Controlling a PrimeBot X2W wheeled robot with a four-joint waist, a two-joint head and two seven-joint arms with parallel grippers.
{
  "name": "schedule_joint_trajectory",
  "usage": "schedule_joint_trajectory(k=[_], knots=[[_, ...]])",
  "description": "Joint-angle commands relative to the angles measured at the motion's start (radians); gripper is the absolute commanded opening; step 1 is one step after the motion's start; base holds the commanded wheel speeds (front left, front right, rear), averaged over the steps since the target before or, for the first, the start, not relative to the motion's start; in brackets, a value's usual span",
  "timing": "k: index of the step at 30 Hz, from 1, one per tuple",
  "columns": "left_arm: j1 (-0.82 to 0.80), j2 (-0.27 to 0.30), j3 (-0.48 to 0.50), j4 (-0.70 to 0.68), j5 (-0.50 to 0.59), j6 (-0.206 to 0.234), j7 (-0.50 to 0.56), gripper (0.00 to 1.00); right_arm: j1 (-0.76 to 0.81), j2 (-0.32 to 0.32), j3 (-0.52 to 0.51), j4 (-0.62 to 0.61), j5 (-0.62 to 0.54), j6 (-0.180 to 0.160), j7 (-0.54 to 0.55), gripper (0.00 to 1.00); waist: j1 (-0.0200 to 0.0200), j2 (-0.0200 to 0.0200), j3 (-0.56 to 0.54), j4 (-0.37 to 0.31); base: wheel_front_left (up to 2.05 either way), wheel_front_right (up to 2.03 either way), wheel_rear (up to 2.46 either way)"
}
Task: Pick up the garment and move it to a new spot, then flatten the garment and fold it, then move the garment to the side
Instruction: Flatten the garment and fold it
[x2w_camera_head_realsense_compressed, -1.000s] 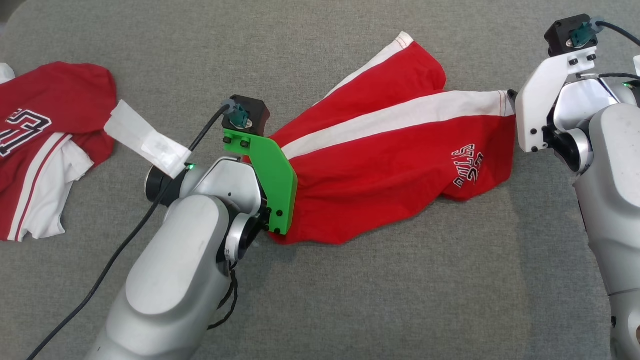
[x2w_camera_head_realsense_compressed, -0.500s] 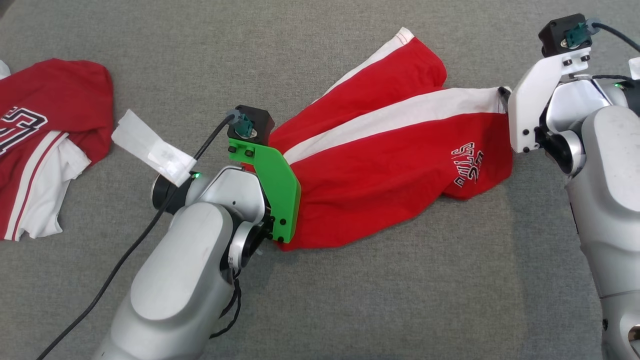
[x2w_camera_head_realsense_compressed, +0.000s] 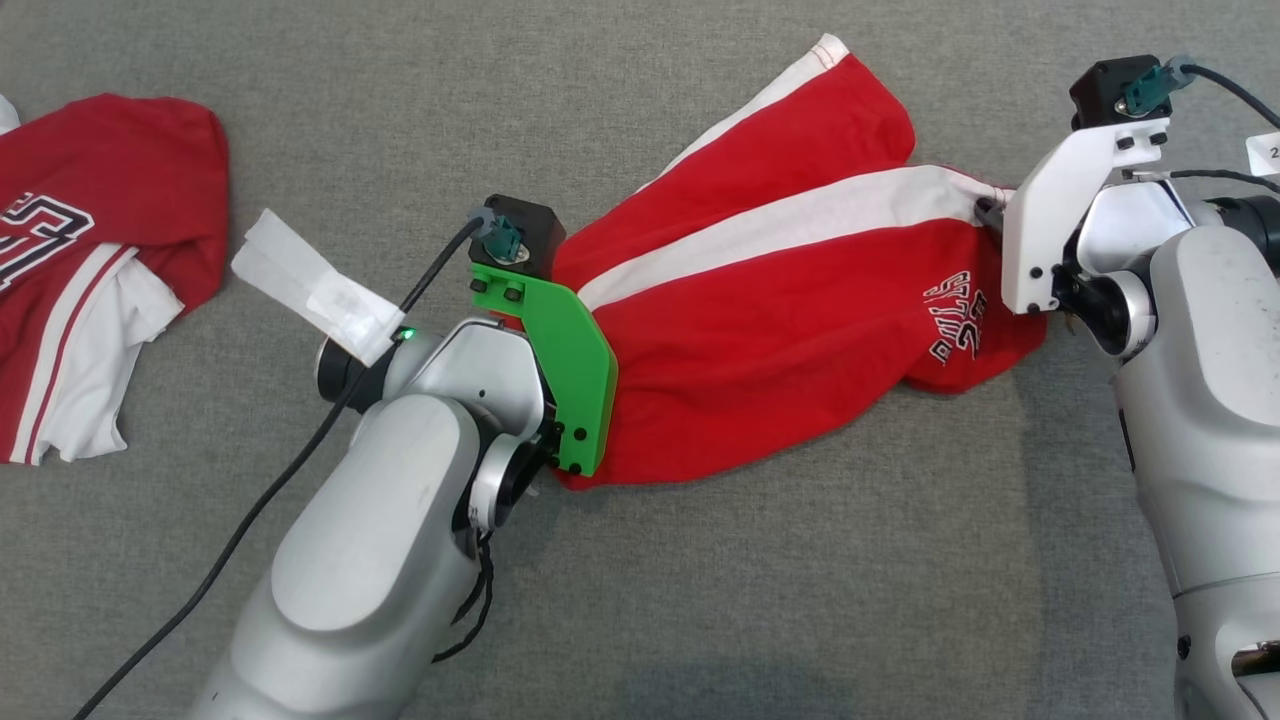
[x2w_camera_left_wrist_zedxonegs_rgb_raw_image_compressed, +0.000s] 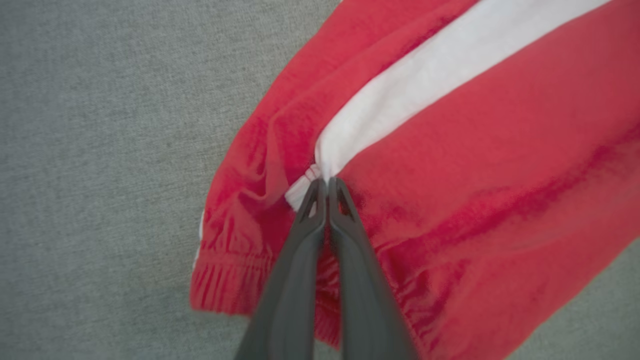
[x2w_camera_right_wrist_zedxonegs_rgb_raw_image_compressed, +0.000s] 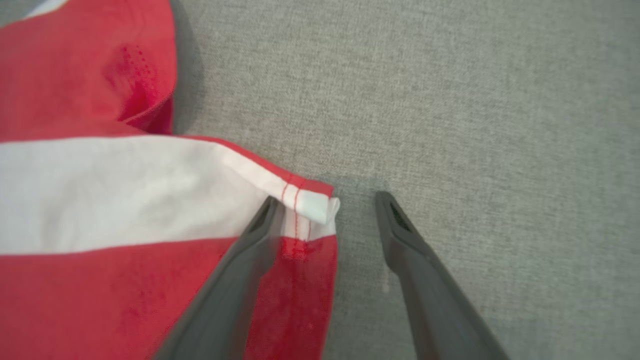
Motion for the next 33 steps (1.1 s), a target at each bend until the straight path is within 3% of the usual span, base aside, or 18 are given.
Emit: schedule_joint_trajectory(k=[1,3,4,6,7,19,24,28,33], knots=[[-0.013,-0.001,-0.002,0.002,0.002,-0.001,-0.005,0.0,-0.007,0.003,-0.005,0.011,0.004,-0.001,0.005,0.87,0.0,0.0,0.011,0.009,0.0,0.0,0.0],[-0.016,-0.002,-0.004,0.007,0.002,-0.003,-0.011,0.0,-0.002,0.009,-0.012,0.027,0.009,-0.001,0.005,0.76,0.0,0.0,0.014,0.011,0.0,0.0,0.0],[-0.017,-0.002,-0.005,0.009,0.003,-0.004,-0.013,0.0,-0.001,0.011,-0.014,0.034,0.011,-0.001,0.001,0.59,0.0,0.0,0.015,0.012,0.0,0.0,0.0],[-0.019,-0.003,-0.005,0.012,0.003,-0.004,-0.023,0.0,-0.003,0.01,-0.014,0.043,0.004,-0.001,-0.006,0.15,0.0,0.0,0.017,0.011,0.0,0.0,0.0],[-0.02,-0.002,-0.004,0.011,0.003,-0.006,-0.032,0.0,-0.003,0.01,-0.014,0.046,0.001,-0.001,-0.009,0.0,0.0,0.0,0.016,0.01,0.0,0.0,0.0],[-0.088,-0.027,0.096,0.027,-0.019,-0.004,-0.314,0.0,-0.058,-0.007,0.011,-0.01,0.018,-0.001,-0.161,0.0,0.0,0.0,-0.045,-0.019,0.0,0.0,0.0],[-0.183,-0.025,0.174,0.065,-0.079,-0.069,-0.438,0.0,-0.14,-0.026,0.076,-0.046,0.041,-0.001,-0.233,0.0,0.0,0.0,-0.033,-0.054,0.0,0.0,0.0],[-0.293,-0.014,0.25,0.108,-0.117,-0.093,-0.505,0.0,-0.254,-0.025,0.133,-0.066,0.072,-0.001,-0.306,0.0,0.0,0.0,0.018,-0.089,0.0,0.0,0.0],[-0.446,0.028,0.322,0.145,-0.131,-0.146,-0.608,0.0,-0.427,-0.029,0.163,-0.068,0.058,-0.001,-0.474,0.0,0.0,0.0,0.097,-0.129,0.0,0.0,0.0]])
